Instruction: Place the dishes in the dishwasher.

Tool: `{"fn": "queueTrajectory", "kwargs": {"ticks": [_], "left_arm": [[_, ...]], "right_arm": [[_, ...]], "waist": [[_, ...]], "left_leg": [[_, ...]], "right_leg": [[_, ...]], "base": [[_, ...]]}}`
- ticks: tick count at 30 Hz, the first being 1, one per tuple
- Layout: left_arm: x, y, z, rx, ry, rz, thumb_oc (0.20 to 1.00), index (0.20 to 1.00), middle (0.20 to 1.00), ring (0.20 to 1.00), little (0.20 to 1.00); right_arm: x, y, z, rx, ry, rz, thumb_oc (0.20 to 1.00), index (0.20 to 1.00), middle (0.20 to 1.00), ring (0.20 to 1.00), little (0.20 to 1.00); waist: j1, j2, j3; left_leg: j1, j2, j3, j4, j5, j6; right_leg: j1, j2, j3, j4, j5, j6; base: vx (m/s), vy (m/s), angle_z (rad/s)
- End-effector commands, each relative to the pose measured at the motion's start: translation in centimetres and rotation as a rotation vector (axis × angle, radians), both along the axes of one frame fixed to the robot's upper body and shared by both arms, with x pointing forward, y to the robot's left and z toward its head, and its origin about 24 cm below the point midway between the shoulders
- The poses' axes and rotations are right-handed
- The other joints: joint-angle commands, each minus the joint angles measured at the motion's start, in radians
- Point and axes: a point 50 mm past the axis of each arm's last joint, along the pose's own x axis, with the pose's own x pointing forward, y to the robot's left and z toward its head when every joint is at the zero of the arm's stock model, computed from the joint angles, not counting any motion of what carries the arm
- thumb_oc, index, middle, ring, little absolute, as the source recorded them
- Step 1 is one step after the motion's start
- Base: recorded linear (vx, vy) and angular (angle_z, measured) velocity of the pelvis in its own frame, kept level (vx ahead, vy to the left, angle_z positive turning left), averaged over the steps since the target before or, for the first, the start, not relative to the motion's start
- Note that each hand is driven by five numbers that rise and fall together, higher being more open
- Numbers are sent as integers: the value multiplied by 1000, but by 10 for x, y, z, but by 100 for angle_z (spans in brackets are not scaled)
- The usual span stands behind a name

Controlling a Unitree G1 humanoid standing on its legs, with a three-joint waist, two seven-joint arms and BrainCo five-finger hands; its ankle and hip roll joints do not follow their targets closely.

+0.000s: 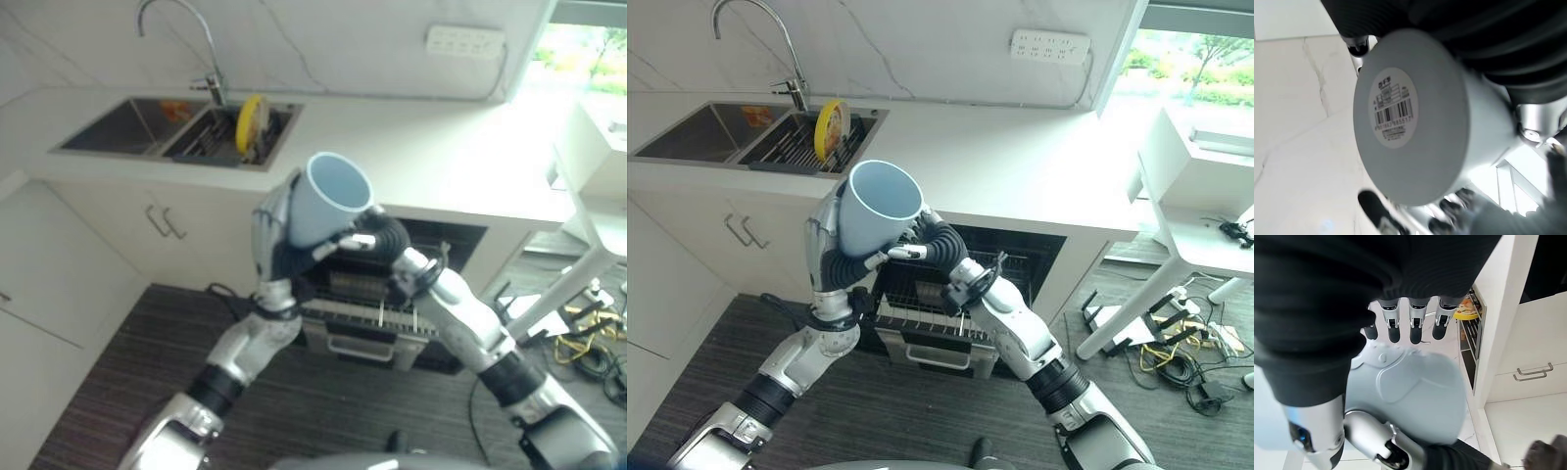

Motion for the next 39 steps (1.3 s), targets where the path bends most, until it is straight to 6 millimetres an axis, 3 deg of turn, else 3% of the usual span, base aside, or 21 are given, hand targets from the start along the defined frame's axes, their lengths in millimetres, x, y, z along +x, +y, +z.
{"fn": "queueTrajectory", "kwargs": {"ticks": [1,16,39], "left_arm": [[14,-4,17,56,-80,-35,200,200,200,200,200],[12,-7,1,106,-34,-46,200,200,200,200,200],[12,-28,4,145,-19,-125,200,200,200,200,200]], "right_arm": [[1,20,38,124,-105,78,1000,1000,1000,1000,1000],[0,24,41,145,-89,107,1000,1000,1000,1000,1000],[-7,51,40,128,-73,195,1000,1000,1000,1000,1000]], "waist": [[11,-62,-7],[15,-64,-3],[29,-66,-4]], "left_leg": [[-57,-27,25,18,-34,46],[-58,-28,27,29,-42,51],[-63,-38,11,33,-45,59]], "right_leg": [[68,-46,93,105,-198,74],[66,-47,98,111,-198,74],[66,-46,98,116,-201,73]], "base": [[30,-3,1],[0,0,0],[0,0,0]]}}
